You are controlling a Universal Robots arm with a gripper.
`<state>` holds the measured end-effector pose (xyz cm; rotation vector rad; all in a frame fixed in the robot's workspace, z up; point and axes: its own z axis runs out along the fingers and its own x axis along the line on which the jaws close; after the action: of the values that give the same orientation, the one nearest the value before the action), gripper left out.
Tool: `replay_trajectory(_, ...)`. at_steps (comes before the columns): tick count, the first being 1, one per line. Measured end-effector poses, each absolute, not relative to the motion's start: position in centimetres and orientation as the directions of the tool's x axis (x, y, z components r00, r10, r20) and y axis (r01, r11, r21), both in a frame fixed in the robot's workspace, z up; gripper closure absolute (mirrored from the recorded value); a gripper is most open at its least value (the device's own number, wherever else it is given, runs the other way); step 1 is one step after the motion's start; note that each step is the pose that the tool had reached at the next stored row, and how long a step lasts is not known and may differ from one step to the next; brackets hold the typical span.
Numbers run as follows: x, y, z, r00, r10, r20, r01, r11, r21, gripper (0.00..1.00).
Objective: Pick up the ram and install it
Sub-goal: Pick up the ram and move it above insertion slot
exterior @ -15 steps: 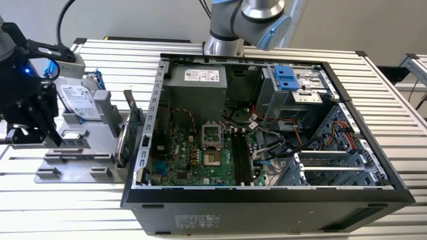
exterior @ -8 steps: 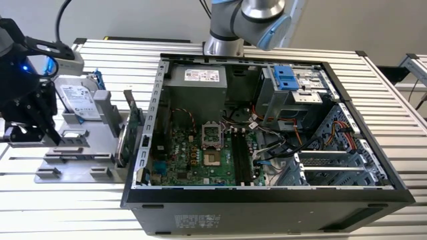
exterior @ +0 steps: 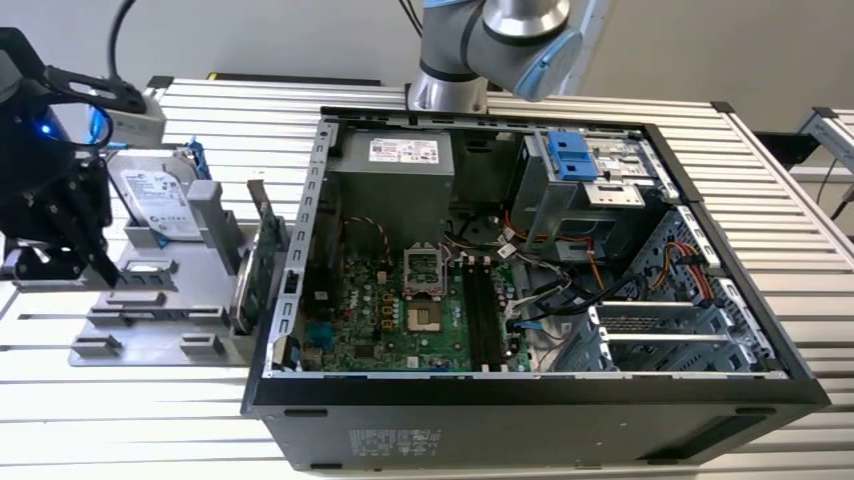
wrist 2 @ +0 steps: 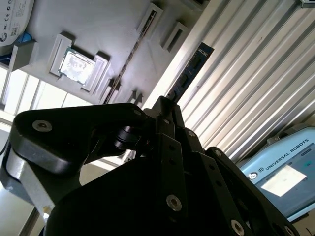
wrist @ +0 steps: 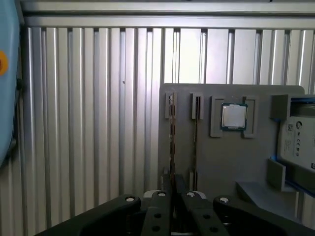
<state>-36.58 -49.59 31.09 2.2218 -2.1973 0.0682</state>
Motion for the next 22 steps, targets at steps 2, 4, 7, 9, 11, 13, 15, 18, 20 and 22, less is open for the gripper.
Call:
replay_trajectory(2, -36.6, -49.6, 31.2, 0.011, -0.999, 0.042, -1.0, -0.011, -0.019, 1.0)
replay_trajectory(4, -36.6, -49.6, 31.4, 0.011, -0.999, 0.042, -1.0, -0.011, -0.019, 1.0)
replay_trajectory(7, -36.6, -49.6, 31.6, 0.011, -0.999, 0.042, -1.0, -0.012, -0.019, 1.0)
replay_trajectory(9, -36.6, -49.6, 31.7, 0.011, -0.999, 0.042, -1.0, -0.011, -0.019, 1.0)
replay_trajectory(11, -36.6, -49.6, 31.9, 0.011, -0.999, 0.042, -1.0, -0.012, -0.019, 1.0)
replay_trajectory(13, -36.6, -49.6, 32.0, 0.011, -0.999, 0.042, -1.0, -0.011, -0.019, 1.0)
replay_trajectory(15, -36.6, -49.6, 32.2, 0.011, -0.999, 0.042, -1.0, -0.011, -0.019, 1.0)
replay_trajectory(18, -36.6, -49.6, 32.5, 0.011, -0.999, 0.042, -1.0, -0.011, -0.019, 1.0)
replay_trajectory(20, -36.6, -49.6, 32.7, 0.011, -0.999, 0.042, -1.0, -0.011, -0.019, 1.0)
replay_trajectory(22, -36.6, -49.6, 32.8, 0.011, -0.999, 0.042, -1.0, -0.011, -0.019, 1.0)
